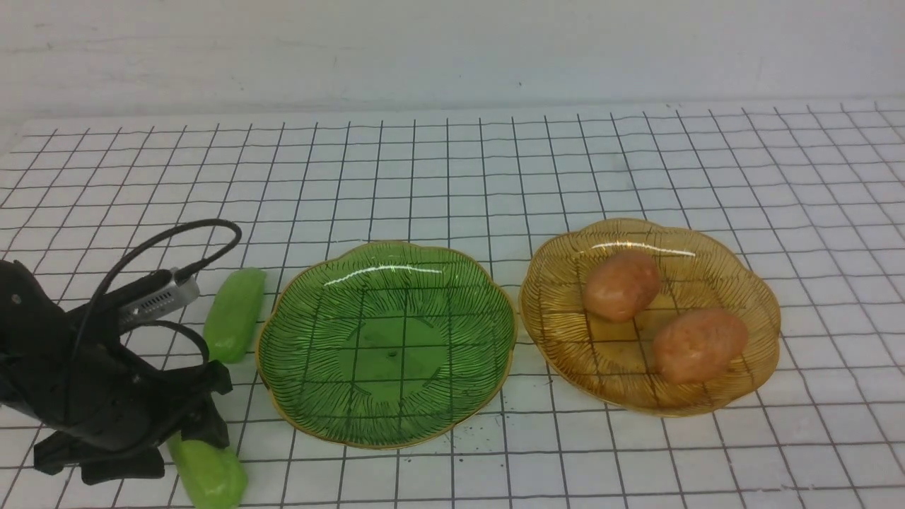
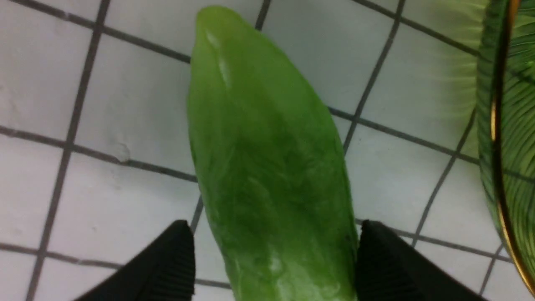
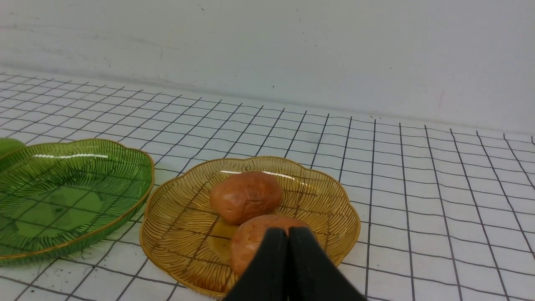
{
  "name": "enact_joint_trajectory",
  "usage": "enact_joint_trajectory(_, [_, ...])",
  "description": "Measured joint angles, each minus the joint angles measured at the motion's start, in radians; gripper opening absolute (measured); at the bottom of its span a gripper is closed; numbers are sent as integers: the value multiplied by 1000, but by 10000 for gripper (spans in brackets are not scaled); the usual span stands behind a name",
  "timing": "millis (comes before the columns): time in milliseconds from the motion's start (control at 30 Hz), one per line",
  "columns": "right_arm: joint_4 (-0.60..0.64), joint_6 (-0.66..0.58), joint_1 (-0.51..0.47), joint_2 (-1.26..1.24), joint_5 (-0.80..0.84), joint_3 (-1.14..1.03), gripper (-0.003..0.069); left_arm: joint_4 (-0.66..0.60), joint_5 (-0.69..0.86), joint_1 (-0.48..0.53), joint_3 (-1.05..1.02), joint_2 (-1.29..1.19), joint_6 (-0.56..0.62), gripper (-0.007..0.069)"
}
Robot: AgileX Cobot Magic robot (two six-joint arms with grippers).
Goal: Put different types of vegetables on the plate.
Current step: 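Put the green cucumber next to the left plate into that plate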
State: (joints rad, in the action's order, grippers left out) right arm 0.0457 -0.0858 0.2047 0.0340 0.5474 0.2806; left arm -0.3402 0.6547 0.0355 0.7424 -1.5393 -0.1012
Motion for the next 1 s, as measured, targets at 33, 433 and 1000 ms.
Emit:
enact_joint_trajectory(33, [0,0,0,0,0,0,-15,-1,-1,0,1,-7,2,429])
enact_joint_trajectory(433, [0,0,0,0,0,0,-15,2,184,-13,158,118,101,349])
enact_joint_trajectory(1000, [0,0,0,0,0,0,-15,-19,213,-320,570,-220,133,399])
